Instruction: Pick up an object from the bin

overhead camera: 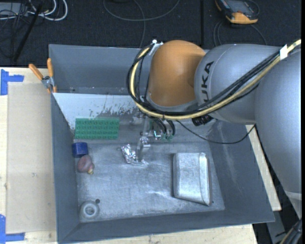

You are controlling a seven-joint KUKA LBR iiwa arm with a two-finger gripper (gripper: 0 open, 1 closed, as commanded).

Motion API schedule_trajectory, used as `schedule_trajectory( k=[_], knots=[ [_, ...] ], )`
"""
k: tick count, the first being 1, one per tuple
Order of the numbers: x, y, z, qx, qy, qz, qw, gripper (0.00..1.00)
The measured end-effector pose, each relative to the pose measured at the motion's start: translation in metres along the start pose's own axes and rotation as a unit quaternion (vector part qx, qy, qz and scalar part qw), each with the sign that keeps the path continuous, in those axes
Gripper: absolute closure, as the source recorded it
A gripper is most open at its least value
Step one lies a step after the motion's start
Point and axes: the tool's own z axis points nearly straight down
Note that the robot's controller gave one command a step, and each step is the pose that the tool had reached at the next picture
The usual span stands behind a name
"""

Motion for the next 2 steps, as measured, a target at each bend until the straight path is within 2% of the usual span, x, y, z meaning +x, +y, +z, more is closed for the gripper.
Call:
schedule_trajectory(
  k=[1, 2],
  knots=[
    [0.0058, -0.0154, 0.0822, 0.0, -0.0057, -0.164, 0.9864, 0.0],
    [0.0041, -0.0156, 0.08, 0.0, -0.0085, -0.163, 0.9867, 1.0]
  ],
)
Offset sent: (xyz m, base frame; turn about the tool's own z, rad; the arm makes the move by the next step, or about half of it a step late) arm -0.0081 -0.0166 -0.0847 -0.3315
